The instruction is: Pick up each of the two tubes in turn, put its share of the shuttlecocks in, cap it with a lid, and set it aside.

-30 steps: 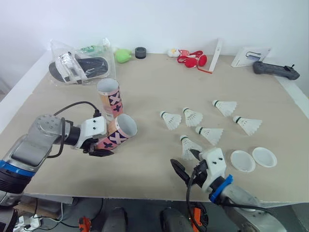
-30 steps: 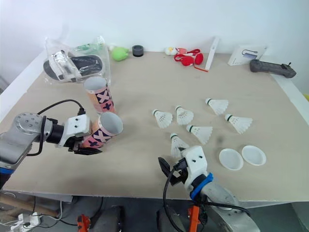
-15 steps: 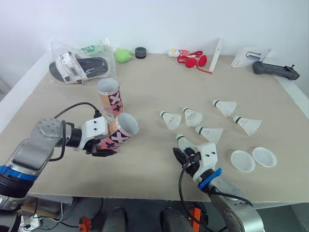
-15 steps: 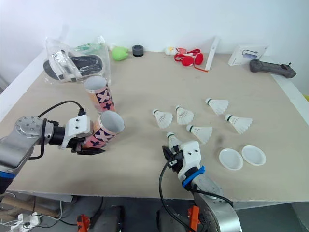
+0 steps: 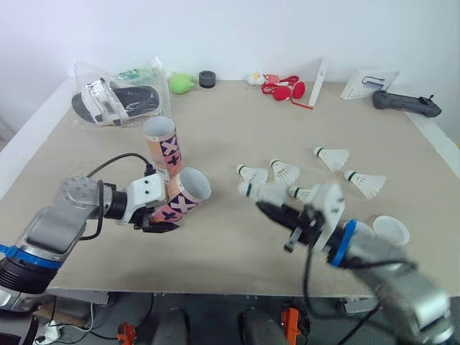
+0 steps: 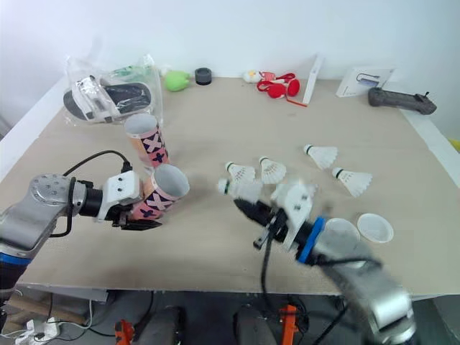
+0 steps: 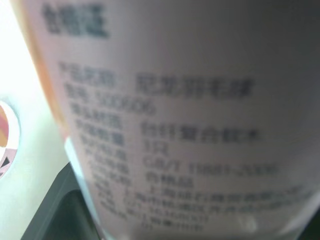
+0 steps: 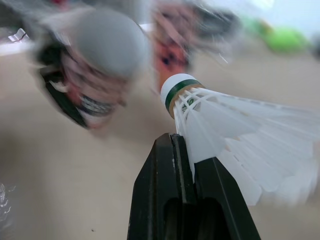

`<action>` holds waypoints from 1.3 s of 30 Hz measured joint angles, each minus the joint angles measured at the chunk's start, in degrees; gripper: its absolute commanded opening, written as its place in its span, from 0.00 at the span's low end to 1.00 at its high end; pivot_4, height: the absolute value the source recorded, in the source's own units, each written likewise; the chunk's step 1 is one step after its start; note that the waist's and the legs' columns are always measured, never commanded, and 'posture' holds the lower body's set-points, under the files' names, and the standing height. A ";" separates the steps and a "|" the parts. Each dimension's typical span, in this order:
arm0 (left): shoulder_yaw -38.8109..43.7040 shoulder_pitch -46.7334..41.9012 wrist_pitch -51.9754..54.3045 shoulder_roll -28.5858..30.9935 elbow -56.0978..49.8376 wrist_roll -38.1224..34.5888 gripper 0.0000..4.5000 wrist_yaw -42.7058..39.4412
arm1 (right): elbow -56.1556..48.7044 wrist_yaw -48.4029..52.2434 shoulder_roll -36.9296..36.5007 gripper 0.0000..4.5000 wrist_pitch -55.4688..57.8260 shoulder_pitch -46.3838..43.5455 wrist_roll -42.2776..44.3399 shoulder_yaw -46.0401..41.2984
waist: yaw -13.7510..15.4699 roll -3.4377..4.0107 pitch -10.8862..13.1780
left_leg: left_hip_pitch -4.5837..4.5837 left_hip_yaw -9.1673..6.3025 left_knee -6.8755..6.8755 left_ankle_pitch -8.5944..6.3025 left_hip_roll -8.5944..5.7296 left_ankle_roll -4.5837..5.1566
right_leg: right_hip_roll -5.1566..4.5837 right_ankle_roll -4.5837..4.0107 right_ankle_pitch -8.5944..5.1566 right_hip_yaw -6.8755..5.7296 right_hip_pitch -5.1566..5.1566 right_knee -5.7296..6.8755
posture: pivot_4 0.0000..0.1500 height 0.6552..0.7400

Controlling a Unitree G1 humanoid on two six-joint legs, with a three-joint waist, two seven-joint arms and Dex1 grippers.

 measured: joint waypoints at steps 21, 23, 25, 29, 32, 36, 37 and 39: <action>0.42 0.92 -0.25 -0.67 -0.89 0.19 0.69 1.73 | 19.41 19.53 4.17 0.16 -12.16 -29.17 -20.45 24.07 | 0.14 0.00 -0.03 | -0.09 -0.04 -0.06 0.08 0.05 0.10 | 0.04 -0.29 0.19 -0.08 -0.11 0.02 | 1.00 1.00; 0.41 0.92 0.16 -0.83 -1.23 0.21 0.69 1.96 | 19.23 20.21 5.09 0.35 -11.69 -29.17 -20.27 24.07 | 0.15 0.00 -0.03 | -0.09 -0.05 -0.05 0.10 0.05 0.08 | 0.03 -0.28 0.20 -0.08 -0.10 0.02 | 1.00 1.00; 0.40 0.92 0.47 -1.03 -1.33 0.21 0.69 2.25 | 19.20 20.46 5.39 0.56 -10.97 -29.18 -20.09 24.04 | 0.20 -0.01 -0.03 | -0.09 -0.05 -0.04 0.10 0.04 0.07 | 0.02 -0.26 0.21 -0.08 -0.09 0.02 | 1.00 1.00; 0.40 0.86 0.95 -1.37 -1.43 0.22 0.69 2.43 | 18.54 20.43 5.41 0.97 -8.84 -29.14 -18.80 22.67 | 0.36 0.00 -0.02 | -0.09 -0.05 -0.03 0.11 0.03 0.07 | 0.02 -0.25 0.22 -0.08 -0.09 0.02 | 1.00 1.00; 0.39 0.85 1.06 -1.51 -1.47 0.22 0.69 2.41 | 17.07 19.87 5.38 0.97 -6.72 -29.09 -16.75 19.86 | 0.50 -0.01 -0.03 | -0.09 -0.06 -0.03 0.11 0.03 0.06 | 0.01 -0.25 0.22 -0.09 -0.08 0.02 | 1.00 1.00; 0.38 1.06 1.38 -1.82 -2.10 0.15 0.69 2.69 | 11.26 11.98 5.21 0.97 1.82 -21.87 -11.32 8.25 | 0.94 -0.11 -0.09 | -0.14 -0.10 -0.06 0.11 0.02 0.06 | 0.00 -0.25 0.20 -0.12 -0.07 0.01 | 1.00 1.00; 0.51 1.20 1.39 -1.82 -2.13 0.10 0.69 2.71 | 10.87 10.26 5.01 0.97 3.09 -19.48 -11.50 7.17 | 0.95 -0.12 -0.11 | -0.13 -0.11 -0.05 0.11 0.02 0.06 | 0.00 -0.26 0.20 -0.13 -0.07 0.01 | 1.00 1.00; 0.58 1.42 1.57 -1.82 -2.37 0.11 0.69 2.91 | 9.90 3.42 6.30 0.97 6.59 -12.26 -13.79 5.51 | 0.97 -0.17 -0.16 | -0.12 -0.12 -0.10 0.11 0.02 0.06 | 0.01 -0.29 0.18 -0.13 -0.09 0.01 | 1.00 1.00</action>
